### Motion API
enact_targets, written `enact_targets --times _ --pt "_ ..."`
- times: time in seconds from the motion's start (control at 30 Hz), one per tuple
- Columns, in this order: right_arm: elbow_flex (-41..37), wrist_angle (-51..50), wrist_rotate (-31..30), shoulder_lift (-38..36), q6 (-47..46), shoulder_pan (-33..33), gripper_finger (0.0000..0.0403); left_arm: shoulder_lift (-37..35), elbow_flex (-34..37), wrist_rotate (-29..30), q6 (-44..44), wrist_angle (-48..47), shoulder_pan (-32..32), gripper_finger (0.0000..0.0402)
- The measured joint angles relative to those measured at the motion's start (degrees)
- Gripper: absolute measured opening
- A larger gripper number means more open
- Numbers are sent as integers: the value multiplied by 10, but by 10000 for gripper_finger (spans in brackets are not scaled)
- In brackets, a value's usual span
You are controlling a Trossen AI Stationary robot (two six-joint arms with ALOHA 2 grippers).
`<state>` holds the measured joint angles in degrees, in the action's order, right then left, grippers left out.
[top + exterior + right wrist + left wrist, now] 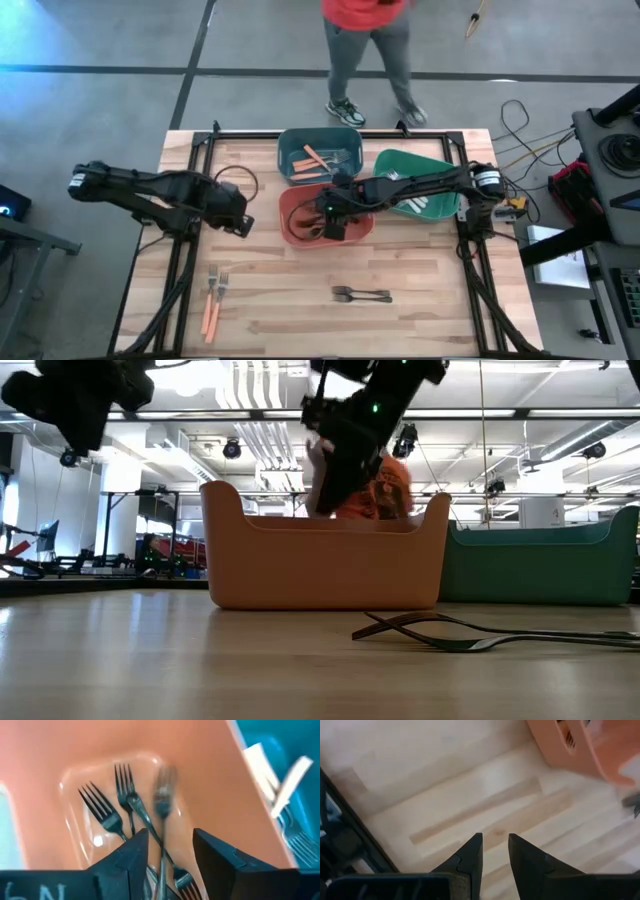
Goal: Sort silverware by color (type)
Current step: Put the orange fork into the blue bin
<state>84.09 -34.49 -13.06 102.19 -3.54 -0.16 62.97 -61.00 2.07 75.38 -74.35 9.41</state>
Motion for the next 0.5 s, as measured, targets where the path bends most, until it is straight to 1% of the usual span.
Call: enact_targets --times 0.13,0.2,0.3,0.43,0.5 --pt "0 1 0 -45 -34 0 152 17 9 -2 71 10 79 76" --pt "0 2 0 -71 -52 0 151 27 21 -22 124 38 127 76" --pt "0 5 -4 -108 -74 0 146 48 49 -64 231 108 214 76" --pt "0 10 -6 -149 -84 0 136 88 85 -92 405 185 332 76" --pt "0 16 -16 -160 -83 0 132 112 102 -94 470 226 383 76"
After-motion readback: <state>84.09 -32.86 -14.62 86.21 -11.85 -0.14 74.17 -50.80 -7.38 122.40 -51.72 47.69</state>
